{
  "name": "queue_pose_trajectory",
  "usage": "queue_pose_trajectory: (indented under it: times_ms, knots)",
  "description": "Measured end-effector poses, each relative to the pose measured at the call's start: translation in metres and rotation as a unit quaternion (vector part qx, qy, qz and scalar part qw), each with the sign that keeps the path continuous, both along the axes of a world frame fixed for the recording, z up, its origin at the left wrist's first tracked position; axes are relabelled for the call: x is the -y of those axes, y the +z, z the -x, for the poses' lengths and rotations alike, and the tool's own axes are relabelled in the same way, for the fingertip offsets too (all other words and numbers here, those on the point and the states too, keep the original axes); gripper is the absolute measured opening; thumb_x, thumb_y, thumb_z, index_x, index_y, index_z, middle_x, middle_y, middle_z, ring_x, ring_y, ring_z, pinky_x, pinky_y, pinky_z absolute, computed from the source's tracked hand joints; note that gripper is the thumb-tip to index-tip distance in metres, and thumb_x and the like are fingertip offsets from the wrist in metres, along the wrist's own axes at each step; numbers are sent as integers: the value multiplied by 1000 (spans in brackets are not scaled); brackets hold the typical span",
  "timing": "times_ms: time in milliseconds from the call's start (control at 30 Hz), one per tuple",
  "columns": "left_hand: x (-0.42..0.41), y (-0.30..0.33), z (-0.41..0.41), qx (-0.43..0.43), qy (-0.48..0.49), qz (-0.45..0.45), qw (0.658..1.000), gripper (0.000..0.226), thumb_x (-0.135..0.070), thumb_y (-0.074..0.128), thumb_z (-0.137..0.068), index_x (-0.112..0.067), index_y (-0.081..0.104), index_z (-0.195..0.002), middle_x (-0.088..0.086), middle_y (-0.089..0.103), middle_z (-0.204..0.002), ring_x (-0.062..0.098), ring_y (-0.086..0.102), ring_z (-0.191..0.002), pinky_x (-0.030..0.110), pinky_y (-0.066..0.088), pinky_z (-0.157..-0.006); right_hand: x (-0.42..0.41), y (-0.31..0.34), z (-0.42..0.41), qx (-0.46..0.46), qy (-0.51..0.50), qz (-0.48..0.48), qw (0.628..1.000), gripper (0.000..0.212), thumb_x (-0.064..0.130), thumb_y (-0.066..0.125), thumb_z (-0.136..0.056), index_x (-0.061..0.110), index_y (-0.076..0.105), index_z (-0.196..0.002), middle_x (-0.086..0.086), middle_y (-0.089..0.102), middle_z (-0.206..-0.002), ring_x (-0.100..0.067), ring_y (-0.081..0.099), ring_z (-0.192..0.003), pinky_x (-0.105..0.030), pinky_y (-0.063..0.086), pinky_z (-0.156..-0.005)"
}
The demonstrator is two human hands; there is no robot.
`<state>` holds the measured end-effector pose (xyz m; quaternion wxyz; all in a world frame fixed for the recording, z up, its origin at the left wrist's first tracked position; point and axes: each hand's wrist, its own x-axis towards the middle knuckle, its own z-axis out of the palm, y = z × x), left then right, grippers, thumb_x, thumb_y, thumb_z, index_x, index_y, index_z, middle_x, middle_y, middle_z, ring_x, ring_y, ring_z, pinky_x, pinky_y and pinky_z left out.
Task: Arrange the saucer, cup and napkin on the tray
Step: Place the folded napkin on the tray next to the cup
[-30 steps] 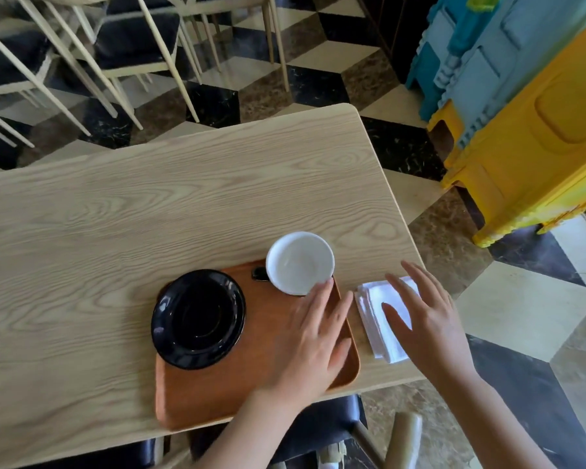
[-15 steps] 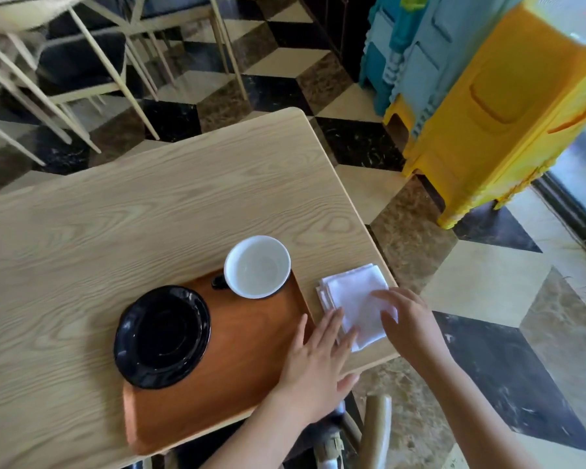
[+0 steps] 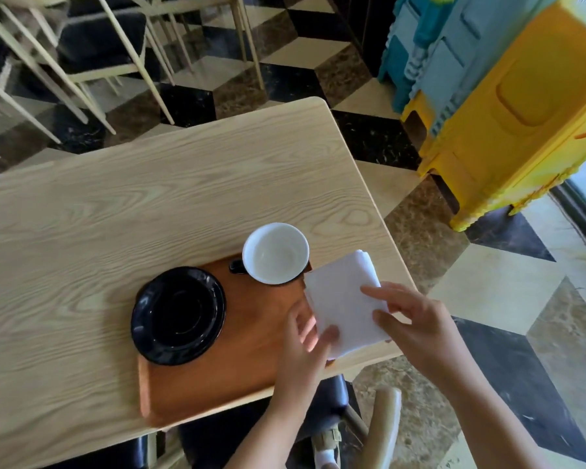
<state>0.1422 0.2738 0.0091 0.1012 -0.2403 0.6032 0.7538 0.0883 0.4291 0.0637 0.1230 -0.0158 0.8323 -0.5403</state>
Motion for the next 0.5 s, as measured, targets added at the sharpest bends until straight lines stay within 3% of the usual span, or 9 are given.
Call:
queue_pose_trajectory:
  times_ms: [67,167,233,367,500]
  knots:
    - [10,-2,-6,61,31,-24,997,70,-23,71,-68,-30,38,-130,6,65,-116,16,63,-106,37,55,-86,5,-2,-3,37,-2,40,998,47,-5,62,-77,40,68,-87,26,66,-91,4,57,-71,-10,48,-59]
    - [26,-3,-19,43,11,44,998,60,-15,72,-78,-33,41,-126,0,72,-103,11,67,-95,20,54,-68,15,-13,-7,84,15,54,995,46,-5,62,-78,40,67,-86,23,63,-95,-10,60,-74,-16,51,-51]
    - [38,-1,-28,14,-1,63,998,52,-6,65,-84,-35,43,-121,-6,73,-97,7,67,-91,16,52,-63,23,-20,-10,97,33,40,994,44,-3,62,-78,40,65,-87,22,62,-98,-6,58,-73,-14,51,-52]
    - [60,4,-41,-25,-66,192,979,52,-7,60,-86,-43,40,-118,-7,62,-116,4,63,-99,20,53,-78,38,-32,-16,109,86,-35,990,43,1,60,-77,37,63,-100,16,62,-100,3,55,-76,-9,43,-65]
    - [74,1,-46,-73,-125,351,925,56,-8,64,-82,-38,41,-123,-18,48,-119,7,55,-107,12,49,-81,50,-39,-18,78,139,-107,981,46,1,60,-78,26,60,-116,12,53,-110,-2,56,-81,-1,41,-65]
